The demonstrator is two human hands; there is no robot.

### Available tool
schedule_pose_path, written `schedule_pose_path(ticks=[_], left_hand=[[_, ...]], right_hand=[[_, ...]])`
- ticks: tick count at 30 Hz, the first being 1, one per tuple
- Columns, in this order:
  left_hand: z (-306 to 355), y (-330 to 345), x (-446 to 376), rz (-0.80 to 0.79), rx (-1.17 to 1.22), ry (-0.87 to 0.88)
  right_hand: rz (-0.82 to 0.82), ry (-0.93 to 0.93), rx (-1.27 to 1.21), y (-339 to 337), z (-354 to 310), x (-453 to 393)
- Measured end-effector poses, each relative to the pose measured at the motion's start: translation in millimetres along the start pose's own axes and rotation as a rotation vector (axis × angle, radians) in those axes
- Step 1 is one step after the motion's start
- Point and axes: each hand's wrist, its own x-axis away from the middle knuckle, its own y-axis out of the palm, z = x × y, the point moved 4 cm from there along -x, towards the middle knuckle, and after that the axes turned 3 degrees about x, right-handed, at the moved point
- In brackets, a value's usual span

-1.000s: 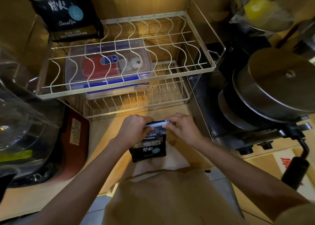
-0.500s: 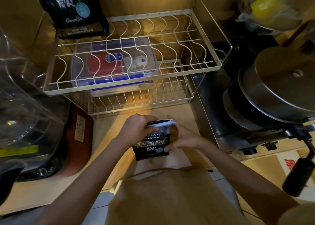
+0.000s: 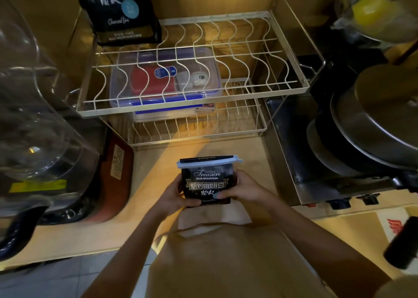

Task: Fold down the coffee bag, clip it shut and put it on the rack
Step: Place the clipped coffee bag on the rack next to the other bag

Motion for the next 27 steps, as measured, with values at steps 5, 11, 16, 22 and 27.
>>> schedule_pose_path(ticks=[5,11,16,22,27], left_hand=[[9,-5,-7,0.057,-0.072,0.064],[66,-19,8,0.043,-0.163,0.169],[146,-34,37,0.080,-0.266,0.298],[232,-50,72,0.093,-0.242,0.433],[293,-60,95,0.147,-0.259,0.563]], right_hand=[[-0.001,-0.023,0.040,-4,-18,7],[0.001,-0.124,0.099,-20,-72,23],[0.011,-0.244,0.172,-37,-140,50],[0.069,-0.408,0.289,-57,-229,83],[0.120,-0.550,0.283,-72,-293,103]])
